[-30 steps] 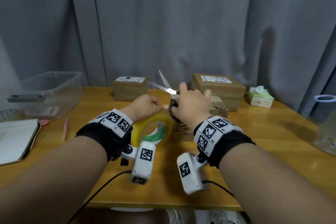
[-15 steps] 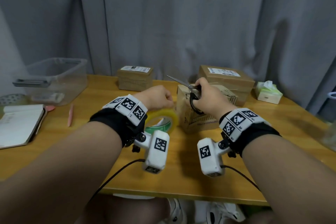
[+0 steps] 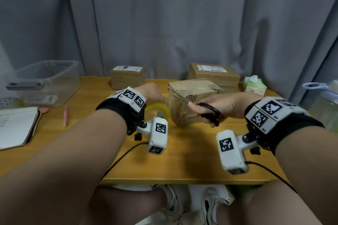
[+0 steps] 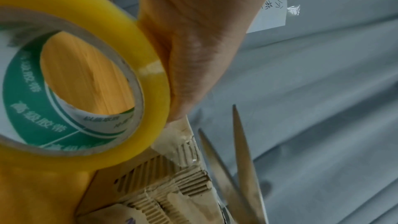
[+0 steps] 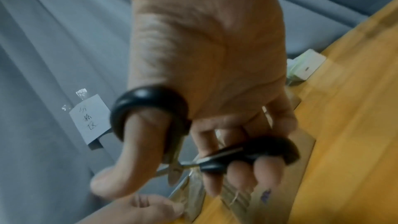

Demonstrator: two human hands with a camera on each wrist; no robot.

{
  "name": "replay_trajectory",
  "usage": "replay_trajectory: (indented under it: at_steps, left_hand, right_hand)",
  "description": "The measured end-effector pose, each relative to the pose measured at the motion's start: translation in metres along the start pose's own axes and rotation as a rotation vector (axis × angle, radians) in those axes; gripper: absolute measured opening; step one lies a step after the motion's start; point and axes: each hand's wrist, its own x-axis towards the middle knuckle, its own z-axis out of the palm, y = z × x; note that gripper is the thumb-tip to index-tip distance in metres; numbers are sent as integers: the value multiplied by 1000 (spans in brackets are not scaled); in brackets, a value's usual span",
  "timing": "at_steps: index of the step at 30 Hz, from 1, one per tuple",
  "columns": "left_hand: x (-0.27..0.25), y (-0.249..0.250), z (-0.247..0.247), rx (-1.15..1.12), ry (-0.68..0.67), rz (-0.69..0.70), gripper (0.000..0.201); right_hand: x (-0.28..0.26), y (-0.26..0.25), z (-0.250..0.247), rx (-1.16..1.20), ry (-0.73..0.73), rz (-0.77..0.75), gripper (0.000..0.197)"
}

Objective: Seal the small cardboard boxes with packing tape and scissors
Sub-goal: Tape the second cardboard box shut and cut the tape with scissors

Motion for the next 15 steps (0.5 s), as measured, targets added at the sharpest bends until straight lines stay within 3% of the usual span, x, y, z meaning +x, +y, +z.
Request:
replay_trajectory:
  at_steps: [5,15]
  left_hand:
    - [0,4,0,53,6,7,29]
    - [6,-2,1,-31,6,13,24]
  right_hand:
    - [-8,7,3,14,-126,198,77]
    - [42,0,40,157,142,120,77]
